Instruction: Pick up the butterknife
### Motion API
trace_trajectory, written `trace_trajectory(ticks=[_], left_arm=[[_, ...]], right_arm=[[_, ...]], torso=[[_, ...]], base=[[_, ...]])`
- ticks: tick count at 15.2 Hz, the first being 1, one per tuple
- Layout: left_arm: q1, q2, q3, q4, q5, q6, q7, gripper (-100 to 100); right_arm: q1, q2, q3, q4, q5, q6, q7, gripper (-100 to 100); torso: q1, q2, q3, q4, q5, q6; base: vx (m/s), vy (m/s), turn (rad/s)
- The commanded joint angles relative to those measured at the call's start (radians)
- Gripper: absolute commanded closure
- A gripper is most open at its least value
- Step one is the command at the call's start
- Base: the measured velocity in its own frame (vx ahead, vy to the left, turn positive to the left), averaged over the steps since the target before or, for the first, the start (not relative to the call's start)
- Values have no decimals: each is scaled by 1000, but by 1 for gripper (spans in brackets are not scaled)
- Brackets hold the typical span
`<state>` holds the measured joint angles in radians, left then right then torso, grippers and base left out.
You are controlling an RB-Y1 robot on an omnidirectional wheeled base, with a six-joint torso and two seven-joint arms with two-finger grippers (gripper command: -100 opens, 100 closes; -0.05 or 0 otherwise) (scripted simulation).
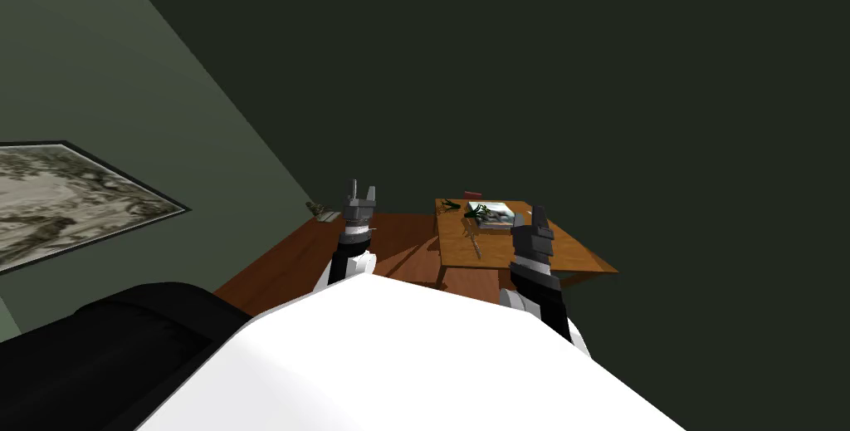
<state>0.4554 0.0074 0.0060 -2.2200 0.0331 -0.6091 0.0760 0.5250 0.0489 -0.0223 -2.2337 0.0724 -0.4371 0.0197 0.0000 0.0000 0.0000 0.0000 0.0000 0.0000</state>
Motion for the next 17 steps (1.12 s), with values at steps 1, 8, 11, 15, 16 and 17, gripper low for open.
trace_trajectory(ticks=[1,8,11,15,16,17], left_arm=[[0,0,0,0,0,0,0,0],[0,0,0,0,0,0,0,0],[0,0,0,0,0,0,0,0],[0,0,0,0,0,0,0,0],[0,0,0,0,0,0,0,0],[0,0,0,0,0,0,0,0]], right_arm=[[-6,-45,0,14,3,4,3,-100],[-39,-173,0,97,21,25,20,-100],[-65,-229,0,156,36,42,34,-100],[-97,-280,0,232,53,63,51,-100],[-97,-280,0,241,53,63,51,-100],[-115,-303,0,268,62,74,60,-100]], torso=[[0,0,0,0,0,0],[-2,0,0,0,0,0],[-3,1,0,0,-1,0],[-3,0,0,0,-1,0],[-3,0,0,0,-1,0],[-3,0,0,0,-1,0]], base=[[-1,-2,39],[-5,-15,72],[-14,-32,136],[-10,-28,123],[-10,-27,116],[-12,-30,143]])
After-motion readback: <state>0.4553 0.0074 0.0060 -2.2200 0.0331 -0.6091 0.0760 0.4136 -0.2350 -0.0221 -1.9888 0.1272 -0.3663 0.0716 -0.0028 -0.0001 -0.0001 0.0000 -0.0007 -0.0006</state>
